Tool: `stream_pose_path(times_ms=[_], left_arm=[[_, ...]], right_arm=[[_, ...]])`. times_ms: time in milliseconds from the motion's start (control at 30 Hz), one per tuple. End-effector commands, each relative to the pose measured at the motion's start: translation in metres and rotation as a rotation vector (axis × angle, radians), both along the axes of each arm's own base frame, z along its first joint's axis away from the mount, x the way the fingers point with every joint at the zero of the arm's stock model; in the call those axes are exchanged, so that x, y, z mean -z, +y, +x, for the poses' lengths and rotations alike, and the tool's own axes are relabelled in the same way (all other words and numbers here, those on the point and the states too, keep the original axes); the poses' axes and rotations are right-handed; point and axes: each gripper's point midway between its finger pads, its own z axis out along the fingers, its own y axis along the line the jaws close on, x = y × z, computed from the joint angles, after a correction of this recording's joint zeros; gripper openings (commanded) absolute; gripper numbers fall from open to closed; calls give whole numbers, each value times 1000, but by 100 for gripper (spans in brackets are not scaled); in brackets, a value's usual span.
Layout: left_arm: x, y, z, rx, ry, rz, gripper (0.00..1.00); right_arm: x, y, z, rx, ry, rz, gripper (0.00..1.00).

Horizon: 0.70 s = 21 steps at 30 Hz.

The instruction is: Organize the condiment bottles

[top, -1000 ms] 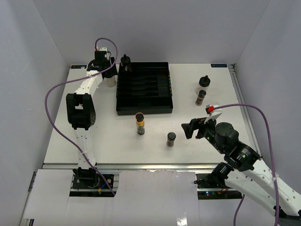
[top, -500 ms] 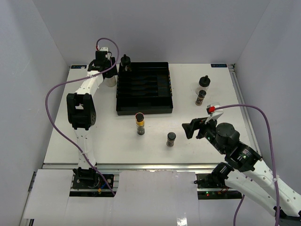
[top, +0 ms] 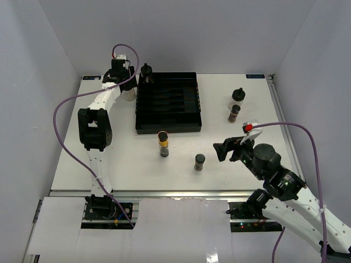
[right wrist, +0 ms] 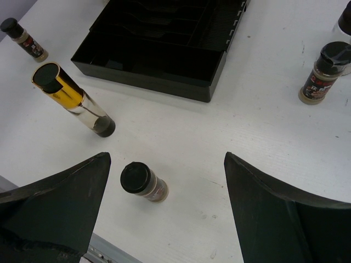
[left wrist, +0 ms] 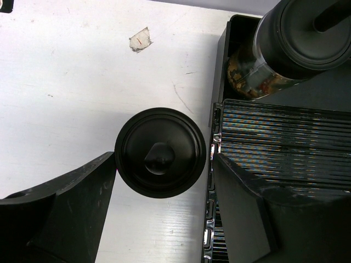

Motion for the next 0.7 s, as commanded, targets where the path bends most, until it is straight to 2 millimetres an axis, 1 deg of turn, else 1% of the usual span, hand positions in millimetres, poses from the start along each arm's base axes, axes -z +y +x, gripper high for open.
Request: stream_pose_path(times_ms=[0, 200, 533, 667], left_arm=[[-26, -4, 8, 9, -65, 5, 80], [-22, -2, 11, 1, -56, 12, 80], [-24, -3, 14, 5, -66, 19, 77], [-18, -3, 15, 6, -59, 26, 77]], right_arm=[[-14, -5, 2, 27, -55, 30, 91], [-15, -7, 3, 39, -61, 35, 91], [-14, -8, 4, 41, -61, 35, 91], [-14, -8, 3, 42, -62, 35, 91]])
